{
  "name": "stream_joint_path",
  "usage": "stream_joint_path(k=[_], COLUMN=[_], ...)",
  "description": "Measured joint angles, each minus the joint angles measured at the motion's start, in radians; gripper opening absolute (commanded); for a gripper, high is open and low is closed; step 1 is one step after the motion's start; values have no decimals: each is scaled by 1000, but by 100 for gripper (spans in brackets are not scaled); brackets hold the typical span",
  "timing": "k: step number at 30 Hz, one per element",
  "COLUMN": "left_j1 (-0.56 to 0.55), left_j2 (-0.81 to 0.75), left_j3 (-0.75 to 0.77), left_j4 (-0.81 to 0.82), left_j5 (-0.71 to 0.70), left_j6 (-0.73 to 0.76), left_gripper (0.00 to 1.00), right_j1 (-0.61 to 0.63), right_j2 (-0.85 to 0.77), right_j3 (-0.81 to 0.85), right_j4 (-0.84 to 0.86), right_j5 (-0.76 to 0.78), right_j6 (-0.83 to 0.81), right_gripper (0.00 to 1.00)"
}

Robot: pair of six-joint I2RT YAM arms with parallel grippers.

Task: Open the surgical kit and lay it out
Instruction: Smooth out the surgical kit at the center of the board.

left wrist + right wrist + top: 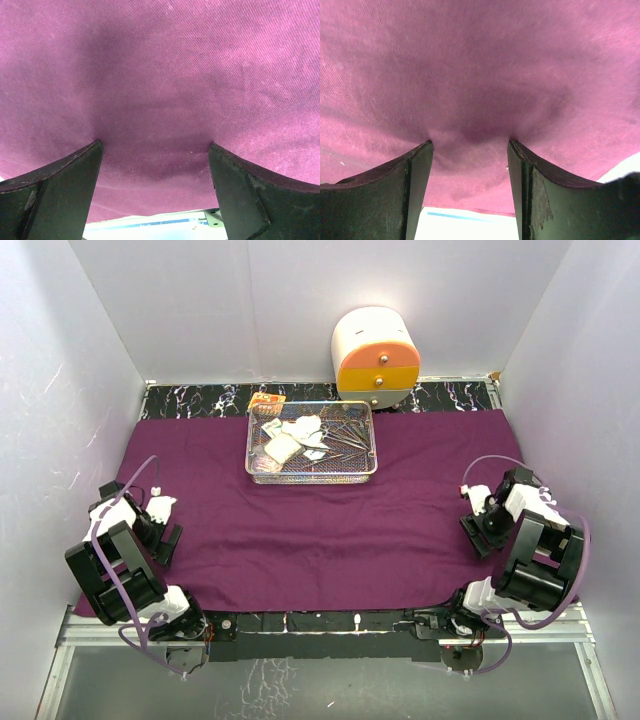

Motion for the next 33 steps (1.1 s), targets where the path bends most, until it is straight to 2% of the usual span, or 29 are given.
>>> stream_joint_path(k=[8,13,16,20,24,29,33], left_j1=[0,6,6,3,-36,-137,-203], left_j2=[0,-6,-24,-27,-13,28,51], left_j3=[3,74,159,271,314,315,316], left_j4=[-53,-142,-146,-108,-55,12,64], left_j5=[-21,80,165,287,351,345,323], left_j6=[35,19,-28,-130,-240,-346,-403], left_gripper=[85,87,88,88,88,89,89], right_j1=[-4,10,69,254,541,906,1126], right_j2=[-3,-19,-48,-82,-95,-83,-26], right_j3=[2,121,216,290,290,263,233], right_j4=[-66,-161,-183,-174,-96,53,161], right_j5=[11,-137,-257,-415,-499,-517,-495], right_j6=[-27,-49,-52,-17,76,179,225], right_gripper=[59,57,56,54,53,49,44])
